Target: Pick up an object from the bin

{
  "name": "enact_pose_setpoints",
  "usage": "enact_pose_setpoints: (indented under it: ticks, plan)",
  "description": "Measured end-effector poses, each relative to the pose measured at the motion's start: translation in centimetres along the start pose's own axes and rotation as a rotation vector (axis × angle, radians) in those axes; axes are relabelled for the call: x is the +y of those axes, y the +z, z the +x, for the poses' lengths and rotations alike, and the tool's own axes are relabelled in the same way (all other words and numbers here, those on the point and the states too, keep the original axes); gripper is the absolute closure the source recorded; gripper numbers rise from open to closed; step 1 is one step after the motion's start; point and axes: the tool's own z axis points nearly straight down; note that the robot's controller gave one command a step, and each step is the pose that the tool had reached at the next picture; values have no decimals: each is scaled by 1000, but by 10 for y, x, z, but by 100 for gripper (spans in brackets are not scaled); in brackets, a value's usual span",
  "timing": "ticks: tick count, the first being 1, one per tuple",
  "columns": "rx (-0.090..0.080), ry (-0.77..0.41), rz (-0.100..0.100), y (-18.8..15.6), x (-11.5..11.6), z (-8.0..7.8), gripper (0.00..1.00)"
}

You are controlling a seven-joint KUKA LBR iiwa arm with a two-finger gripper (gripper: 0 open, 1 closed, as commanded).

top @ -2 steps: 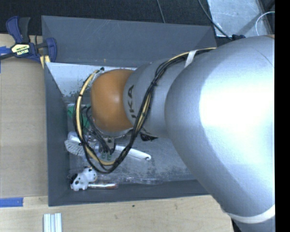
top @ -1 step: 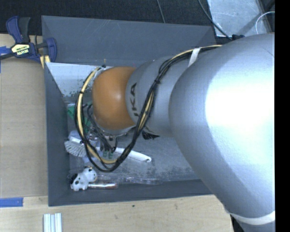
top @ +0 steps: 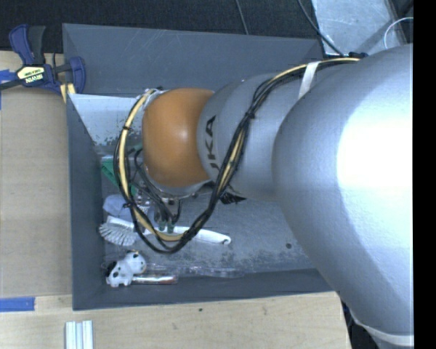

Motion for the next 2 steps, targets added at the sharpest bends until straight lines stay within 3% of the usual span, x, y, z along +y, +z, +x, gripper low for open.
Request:
enact_pose_setpoints:
  ticks: [2]
  plan:
    - [-9, -2, -6, -67, 2, -3, 100]
